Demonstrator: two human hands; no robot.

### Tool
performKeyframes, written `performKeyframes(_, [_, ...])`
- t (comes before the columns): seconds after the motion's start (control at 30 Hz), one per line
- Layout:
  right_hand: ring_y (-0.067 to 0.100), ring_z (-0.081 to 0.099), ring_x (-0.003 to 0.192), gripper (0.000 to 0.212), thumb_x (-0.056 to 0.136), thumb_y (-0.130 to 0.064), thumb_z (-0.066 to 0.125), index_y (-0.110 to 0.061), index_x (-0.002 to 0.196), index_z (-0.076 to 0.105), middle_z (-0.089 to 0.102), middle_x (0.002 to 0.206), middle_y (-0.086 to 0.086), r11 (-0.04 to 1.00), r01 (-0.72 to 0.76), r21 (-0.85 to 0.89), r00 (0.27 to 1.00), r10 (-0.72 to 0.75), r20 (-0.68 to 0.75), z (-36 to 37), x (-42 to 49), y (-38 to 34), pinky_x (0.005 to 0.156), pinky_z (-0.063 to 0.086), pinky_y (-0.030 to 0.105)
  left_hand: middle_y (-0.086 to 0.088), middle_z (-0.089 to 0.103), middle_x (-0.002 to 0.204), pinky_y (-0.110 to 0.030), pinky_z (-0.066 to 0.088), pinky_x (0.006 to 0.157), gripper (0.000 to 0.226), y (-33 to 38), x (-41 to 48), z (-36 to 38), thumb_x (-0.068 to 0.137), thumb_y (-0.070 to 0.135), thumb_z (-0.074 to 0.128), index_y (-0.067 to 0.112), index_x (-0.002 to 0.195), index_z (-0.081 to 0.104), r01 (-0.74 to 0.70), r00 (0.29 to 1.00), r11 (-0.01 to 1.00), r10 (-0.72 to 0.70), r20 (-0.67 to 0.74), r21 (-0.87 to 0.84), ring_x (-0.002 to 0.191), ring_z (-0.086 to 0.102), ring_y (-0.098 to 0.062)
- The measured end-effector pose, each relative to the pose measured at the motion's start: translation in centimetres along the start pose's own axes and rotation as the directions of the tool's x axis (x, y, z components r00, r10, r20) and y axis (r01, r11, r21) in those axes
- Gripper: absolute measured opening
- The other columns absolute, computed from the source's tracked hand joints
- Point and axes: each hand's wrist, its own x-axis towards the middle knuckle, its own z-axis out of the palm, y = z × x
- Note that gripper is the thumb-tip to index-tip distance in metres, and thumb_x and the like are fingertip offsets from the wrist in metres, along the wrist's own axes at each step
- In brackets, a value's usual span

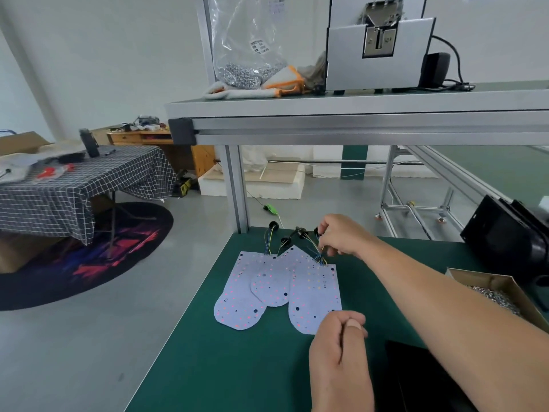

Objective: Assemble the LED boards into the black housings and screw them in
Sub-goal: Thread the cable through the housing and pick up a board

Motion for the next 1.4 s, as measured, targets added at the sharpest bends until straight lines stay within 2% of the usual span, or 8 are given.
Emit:
performKeyframes(0.17, [0.014,0.053,0.045,0.013,0.090,0.009,0.062,-0.001,0.083,0.058,0.076,0.074,0.018,0.865,-0.080,0.495,0.995,0.102,-0.018,-0.7,-1.1,0.8,0.035,0.034,0.020,0.000,0.071,0.076,-0.013,0.040,0.059,0.047,-0.1,0.2,-0.1,0.102,0.006,0.059,0.040,0.073,0.072,-0.029,1.000,1.000,0.029,0.004,-0.006,0.058,0.048,-0.002])
performKeyframes(0.53, [0.017,0.067,0.056,0.005,0.098,0.000,0.060,-0.002,0.102,0.062,0.075,0.078,0.012,0.824,-0.101,0.558,0.990,0.030,0.135,-0.5,-4.1,2.0,0.048,0.057,0.026,0.020,0.072,0.089,-0.011,0.046,0.075,0.045,-0.2,-0.1,-0.2,0.103,0.010,0.060,0.052,0.088,0.070,-0.115,0.991,0.988,0.121,-0.051,0.100,0.087,0.064,-0.003])
performKeyframes(0.67, [0.024,0.074,0.066,0.012,0.105,-0.001,0.054,-0.006,0.116,0.057,0.077,0.085,0.015,0.773,-0.089,0.629,0.985,-0.025,0.170,-0.9,-4.6,1.9,0.055,0.062,0.032,0.033,0.061,0.119,-0.018,0.030,0.102,0.031,-1.3,0.4,-0.6,0.092,0.017,0.065,0.040,0.113,0.068,-0.407,0.905,0.760,0.412,0.110,0.507,0.122,0.042,0.008])
performKeyframes(0.73, [0.028,0.077,0.069,0.010,0.107,-0.003,0.053,-0.005,0.117,0.054,0.078,0.086,0.016,0.758,-0.106,0.643,0.986,-0.002,0.165,-1.1,-4.8,1.4,0.056,0.062,0.033,0.027,0.067,0.110,-0.018,0.026,0.096,0.028,-2.1,0.6,-0.3,0.078,0.020,0.067,0.035,0.101,0.074,-0.483,0.867,0.604,0.433,0.247,0.634,0.113,0.051,0.003])
performKeyframes(0.9, [0.035,0.079,0.073,0.002,0.106,0.005,0.050,0.004,0.107,0.048,0.077,0.085,0.023,0.660,-0.118,0.742,0.993,0.065,0.100,-0.5,-4.6,-0.5,0.055,0.064,0.034,0.027,0.066,0.082,-0.023,0.032,0.080,0.018,-2.1,0.6,0.2,0.058,0.025,0.070,0.036,0.072,0.069,-0.532,0.833,0.518,0.465,0.302,0.670,0.082,0.068,-0.007])
performKeyframes(1.03, [0.038,0.079,0.077,0.008,0.104,0.009,0.049,0.007,0.112,0.050,0.077,0.089,0.026,0.575,-0.056,0.816,0.997,0.070,0.018,0.3,-4.2,-1.9,0.058,0.065,0.035,0.025,0.067,0.088,-0.022,0.030,0.084,0.019,-2.0,0.9,0.0,0.063,0.021,0.065,0.035,0.076,0.071,-0.466,0.873,0.561,0.415,0.255,0.684,0.089,0.068,-0.009])
performKeyframes(1.17, [0.036,0.079,0.076,0.011,0.106,0.006,0.046,0.011,0.103,0.055,0.077,0.082,0.024,0.471,0.017,0.882,0.998,0.048,-0.045,0.5,-4.4,-3.0,0.060,0.063,0.032,0.024,0.055,0.126,-0.021,0.018,0.105,0.038,-2.0,1.1,-0.1,0.085,0.035,0.040,0.033,0.112,0.067,-0.389,0.921,0.512,0.241,0.306,0.766,0.127,0.044,-0.007])
performKeyframes(1.4, [0.034,0.079,0.073,0.003,0.106,0.003,0.048,0.002,0.105,0.051,0.079,0.084,0.017,0.372,0.116,0.921,0.991,0.016,-0.131,-1.5,-6.9,-4.2,0.055,0.063,0.032,0.011,0.061,0.123,-0.035,0.026,0.117,0.042,-1.9,1.1,-0.4,0.082,0.030,0.048,0.028,0.116,0.073,-0.304,0.952,0.516,0.188,0.240,0.801,0.126,0.053,-0.020])
